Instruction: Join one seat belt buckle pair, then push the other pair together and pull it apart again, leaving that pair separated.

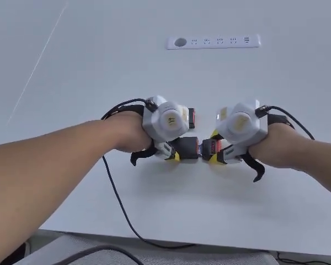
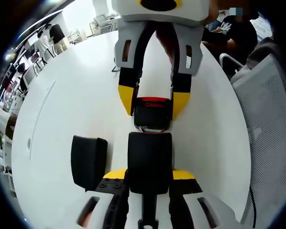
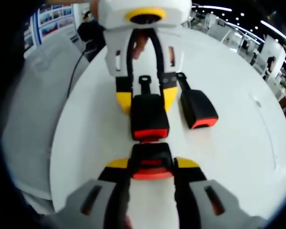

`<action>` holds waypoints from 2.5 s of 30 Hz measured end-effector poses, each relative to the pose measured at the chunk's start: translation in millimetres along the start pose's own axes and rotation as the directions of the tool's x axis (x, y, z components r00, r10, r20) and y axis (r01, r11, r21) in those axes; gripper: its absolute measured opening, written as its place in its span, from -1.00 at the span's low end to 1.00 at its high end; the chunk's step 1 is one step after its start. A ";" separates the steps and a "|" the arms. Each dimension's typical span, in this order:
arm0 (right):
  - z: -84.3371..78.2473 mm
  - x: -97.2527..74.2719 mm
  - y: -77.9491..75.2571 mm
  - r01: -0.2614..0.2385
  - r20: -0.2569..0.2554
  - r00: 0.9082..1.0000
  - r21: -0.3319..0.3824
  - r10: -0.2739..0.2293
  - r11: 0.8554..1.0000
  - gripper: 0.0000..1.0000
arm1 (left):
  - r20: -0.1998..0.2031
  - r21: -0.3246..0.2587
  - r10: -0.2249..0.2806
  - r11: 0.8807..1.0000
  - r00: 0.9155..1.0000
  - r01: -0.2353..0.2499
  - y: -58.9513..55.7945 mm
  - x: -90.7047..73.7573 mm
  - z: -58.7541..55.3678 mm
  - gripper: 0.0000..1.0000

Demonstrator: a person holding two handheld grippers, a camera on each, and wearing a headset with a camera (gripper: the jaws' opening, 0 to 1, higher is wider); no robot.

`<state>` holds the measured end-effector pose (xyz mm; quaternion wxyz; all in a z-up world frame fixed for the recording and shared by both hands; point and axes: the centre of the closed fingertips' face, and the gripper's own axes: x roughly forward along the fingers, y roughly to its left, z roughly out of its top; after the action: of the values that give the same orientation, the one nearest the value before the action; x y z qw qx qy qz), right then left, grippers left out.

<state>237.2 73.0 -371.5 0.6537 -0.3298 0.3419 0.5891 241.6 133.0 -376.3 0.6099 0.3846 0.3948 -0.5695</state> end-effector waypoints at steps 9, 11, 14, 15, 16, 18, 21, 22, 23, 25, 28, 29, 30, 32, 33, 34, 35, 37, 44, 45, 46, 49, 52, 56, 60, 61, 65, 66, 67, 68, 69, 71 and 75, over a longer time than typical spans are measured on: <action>1.6 -2.8 -1.0 -0.010 0.016 1.000 0.035 0.009 0.999 -0.28 | -0.030 -0.010 -0.019 1.000 0.999 0.019 -2.5 -0.8 1.1 -0.33; 4.6 -5.1 -2.7 -0.004 0.027 1.000 0.046 0.003 0.999 -0.27 | -0.035 -0.014 -0.019 1.000 0.999 0.019 -2.7 -1.5 1.5 -0.33; 11.7 -10.0 -4.1 0.005 0.045 0.999 0.048 -0.007 0.999 -0.27 | -0.039 0.019 -0.001 1.000 0.999 0.002 -1.7 -5.3 2.2 -0.32; 12.7 -10.7 -3.3 0.002 0.047 0.999 0.045 -0.004 0.999 -0.28 | -0.036 0.017 0.001 1.000 0.999 -0.001 -1.1 -7.1 2.8 -0.32; 13.7 -11.8 -2.6 0.004 0.045 0.999 0.037 -0.006 0.999 -0.27 | -0.033 0.014 0.007 1.000 0.999 -0.007 0.2 -10.1 4.0 -0.32; 15.4 -14.0 -1.8 0.006 0.044 0.999 0.028 -0.007 1.000 -0.28 | -0.028 0.017 0.010 1.000 1.000 -0.010 0.7 -14.9 6.0 -0.32; 18.6 -18.9 -1.0 0.008 0.047 0.999 0.019 -0.009 1.000 -0.28 | -0.019 0.021 0.015 1.000 1.000 -0.014 1.9 -23.6 10.6 -0.30; 19.5 -20.6 -1.4 0.010 0.047 0.999 0.018 -0.010 1.000 -0.28 | -0.015 0.021 0.016 1.000 1.000 -0.016 3.1 -27.1 12.4 -0.30; 20.2 -22.4 -2.1 0.011 0.049 0.999 0.017 -0.012 1.000 -0.28 | -0.012 0.021 0.018 1.000 1.000 -0.018 3.5 -29.3 13.6 -0.29; 21.5 -27.9 -4.1 0.017 0.045 0.999 -0.006 -0.017 1.000 -0.28 | -0.003 0.023 0.028 0.999 1.000 -0.028 6.2 -33.8 16.8 -0.31; 22.6 -34.7 -8.6 0.029 0.048 0.998 -0.013 -0.028 1.000 -0.28 | 0.009 0.015 0.059 0.998 0.998 -0.059 18.8 -39.6 19.6 -0.32; 22.7 -36.5 -10.1 0.031 0.049 0.998 -0.011 -0.030 0.999 -0.28 | 0.013 0.012 0.064 0.998 0.998 -0.064 21.3 -40.8 20.4 -0.32; 22.7 -39.8 -11.6 0.034 0.050 0.998 -0.006 -0.034 0.999 -0.28 | 0.017 0.009 0.069 0.998 0.997 -0.069 24.7 -42.3 21.2 -0.32; 20.7 -44.7 -14.4 0.043 0.046 0.998 -0.004 -0.043 0.999 -0.27 | 0.018 0.006 0.076 0.997 0.997 -0.076 29.2 -43.4 21.3 -0.32; 20.1 -45.7 -14.7 0.045 0.045 0.998 -0.005 -0.044 0.999 -0.27 | 0.018 0.005 0.081 0.997 0.997 -0.081 32.0 -44.5 21.4 -0.31; 18.4 -47.6 -16.1 0.049 0.041 0.998 -0.005 -0.048 0.999 -0.27 | 0.018 0.005 0.082 0.997 0.996 -0.082 32.6 -44.7 21.5 -0.31; 14.6 -50.7 -18.3 0.055 0.034 0.998 -0.011 -0.054 0.998 -0.27 | 0.021 0.008 0.089 0.996 0.996 -0.089 35.4 -45.6 21.6 -0.31; 8.9 -56.7 -21.4 0.064 0.028 0.998 -0.007 -0.063 0.998 -0.27 | 0.039 0.007 0.112 0.994 0.993 -0.113 42.9 -46.8 22.6 -0.32; -21.2 -78.3 -40.0 0.099 0.003 0.995 0.039 -0.099 0.994 -0.27 | 0.039 -0.027 0.119 0.993 0.992 -0.118 55.0 -43.2 14.8 -0.31; -26.6 -81.8 -44.7 0.105 0.002 0.994 0.057 -0.105 0.993 -0.28 | 0.038 -0.031 0.118 0.993 0.992 -0.116 56.1 -42.3 14.7 -0.31; -30.6 -84.1 -47.6 0.109 -0.002 0.994 0.061 -0.109 0.992 -0.28 | 0.038 -0.030 0.119 0.993 0.992 -0.118 57.0 -41.6 14.9 -0.32; -47.3 -89.8 -55.7 0.119 -0.027 0.993 0.064 -0.117 0.991 -0.28 | 0.043 -0.022 0.134 0.991 0.990 -0.133 63.1 -39.5 16.4 -0.28; -63.1 -95.0 -62.8 0.127 -0.053 0.991 0.065 -0.124 0.990 -0.28 | 0.045 -0.013 0.121 0.993 0.992 -0.120 65.9 -36.5 17.0 -0.28; -81.5 -101.0 -75.6 0.143 -0.075 0.988 0.069 -0.137 0.987 -0.27 | 0.030 -0.001 0.110 0.994 0.993 -0.110 74.8 -28.6 12.5 -0.28; -93.3 -104.1 -80.7 0.145 -0.087 0.987 0.084 -0.137 0.986 -0.27 | 0.014 0.010 0.098 0.995 0.995 -0.098 78.1 -24.6 9.8 -0.26; -96.2 -103.6 -80.4 0.139 -0.094 0.987 0.076 -0.132 0.987 -0.27 | 0.011 0.015 0.097 0.995 0.995 -0.097 79.1 -24.3 9.2 -0.25; -110.8 -100.3 -83.8 0.124 -0.124 0.986 0.070 -0.115 0.990 -0.26 | 0.012 0.008 0.092 0.996 0.996 -0.092 83.0 -21.9 9.1 -0.24; -114.1 -99.7 -84.5 0.122 -0.130 0.985 0.074 -0.112 0.990 -0.26 | 0.009 0.010 0.085 0.996 0.996 -0.085 81.2 -21.1 8.8 -0.24; -115.5 -99.5 -84.4 0.122 -0.134 0.985 0.079 -0.111 0.989 -0.26 | 0.004 0.015 0.077 0.997 0.997 -0.077 79.7 -19.6 7.8 -0.23; -117.3 -98.5 -83.3 0.116 -0.139 0.985 0.080 -0.104 0.990 -0.26 | -0.002 0.015 0.069 0.998 0.998 -0.069 78.9 -17.8 6.1 -0.23; -118.1 -98.0 -82.7 0.114 -0.142 0.985 0.077 -0.102 0.991 -0.25 | -0.002 0.011 0.061 0.998 0.998 -0.061 78.2 -16.7 5.4 -0.23; -118.7 -96.1 -81.4 0.103 -0.145 0.985 0.078 -0.091 0.992 -0.25 | -0.007 0.014 0.069 0.998 0.998 -0.069 81.8 -14.3 1.9 -0.23; -120.7 -91.7 -79.5 0.081 -0.151 0.986 0.080 -0.068 0.994 -0.26 | -0.012 0.009 0.068 0.998 0.998 -0.068 84.8 -10.8 -1.8 -0.24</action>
<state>302.7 -84.6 -358.8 0.6615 -0.3570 0.4020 0.5229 325.7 143.6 -365.4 0.6249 0.4038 0.3828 -0.5477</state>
